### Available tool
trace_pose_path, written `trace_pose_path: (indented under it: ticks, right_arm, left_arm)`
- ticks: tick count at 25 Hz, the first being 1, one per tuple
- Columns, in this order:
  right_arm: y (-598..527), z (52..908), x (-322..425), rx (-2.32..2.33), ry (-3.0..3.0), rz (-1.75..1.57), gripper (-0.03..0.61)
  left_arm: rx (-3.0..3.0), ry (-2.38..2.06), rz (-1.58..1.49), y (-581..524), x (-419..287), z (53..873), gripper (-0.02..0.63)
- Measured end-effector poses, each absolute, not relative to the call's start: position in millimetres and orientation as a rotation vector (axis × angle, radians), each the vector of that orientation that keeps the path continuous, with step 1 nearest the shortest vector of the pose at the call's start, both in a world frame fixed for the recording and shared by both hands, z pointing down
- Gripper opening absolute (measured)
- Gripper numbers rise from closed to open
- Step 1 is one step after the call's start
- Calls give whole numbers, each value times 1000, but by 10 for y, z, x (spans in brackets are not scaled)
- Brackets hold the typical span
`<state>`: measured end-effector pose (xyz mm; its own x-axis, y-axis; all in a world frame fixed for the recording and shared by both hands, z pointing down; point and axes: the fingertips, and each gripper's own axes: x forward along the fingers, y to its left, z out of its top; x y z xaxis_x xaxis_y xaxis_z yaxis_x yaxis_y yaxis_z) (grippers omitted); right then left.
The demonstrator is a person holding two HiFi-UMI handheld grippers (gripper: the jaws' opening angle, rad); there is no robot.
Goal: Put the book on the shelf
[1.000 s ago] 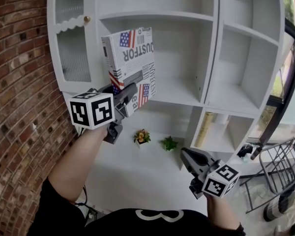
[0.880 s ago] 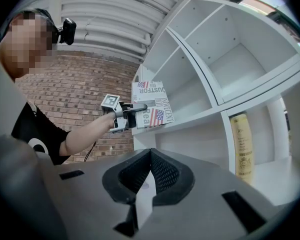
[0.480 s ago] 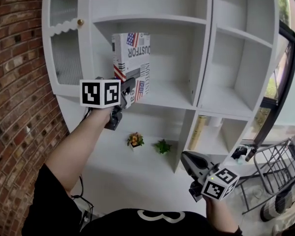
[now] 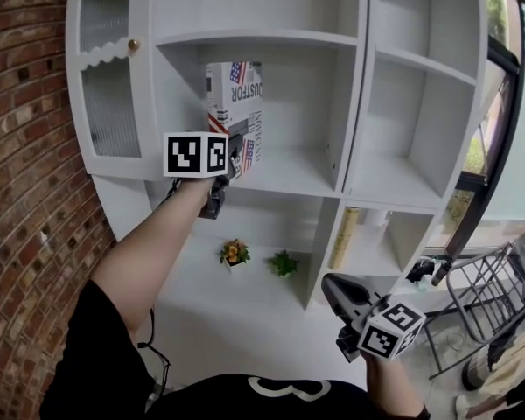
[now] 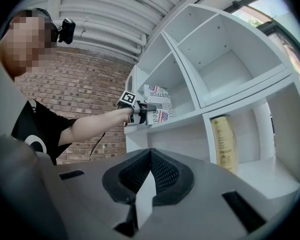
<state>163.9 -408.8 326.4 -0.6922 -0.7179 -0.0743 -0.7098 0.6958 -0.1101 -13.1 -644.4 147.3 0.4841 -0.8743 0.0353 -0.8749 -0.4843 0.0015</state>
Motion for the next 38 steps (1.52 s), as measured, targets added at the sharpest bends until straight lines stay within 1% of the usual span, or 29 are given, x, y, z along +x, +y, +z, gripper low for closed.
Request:
trace_pose_path:
  ticks: [15, 16, 18, 21, 23, 25, 29, 33, 36, 38]
  right_arm:
    - [-4060, 3345, 1717, -1229, 2788, -137, 11]
    - [-4060, 3350, 1718, -1232, 2790, -137, 11]
    - [-4063, 3364, 1717, -1240, 2794, -134, 11]
    - [-4062, 3392, 1680, -1240, 2802, -135, 11]
    - [-4057, 3398, 1628, -1231, 2811, -131, 12]
    - [-4043, 3410, 1566, -1223, 2822, -119, 12]
    - [-4004, 3453, 1440, -1193, 2837, -128, 12]
    - [-3989, 3422, 1333, -1165, 2831, -137, 12]
    - [-3985, 3388, 1240, -1158, 2802, -143, 11]
    - [-3971, 3388, 1152, -1138, 2793, -149, 11]
  left_arm:
    - [2663, -1703, 149, -6734, -57, 1476, 163]
    - [2667, -1713, 155, -6731, -59, 1473, 182]
    - [2674, -1715, 149, -6718, -64, 1472, 257]
    - [2684, -1696, 111, -6662, -103, 1477, 324]
    - [2720, -1666, 92, -6579, -112, 1473, 355]
    - [2771, -1638, 60, -6443, -123, 1468, 365]
    - [2851, -1606, -19, -6038, -196, 1512, 365]
    - [2920, -1429, -60, -5510, -125, 1785, 358]
    - [2942, -1210, -98, -5124, -56, 2125, 285]
    - [2914, -1049, -125, -4898, -43, 2392, 195]
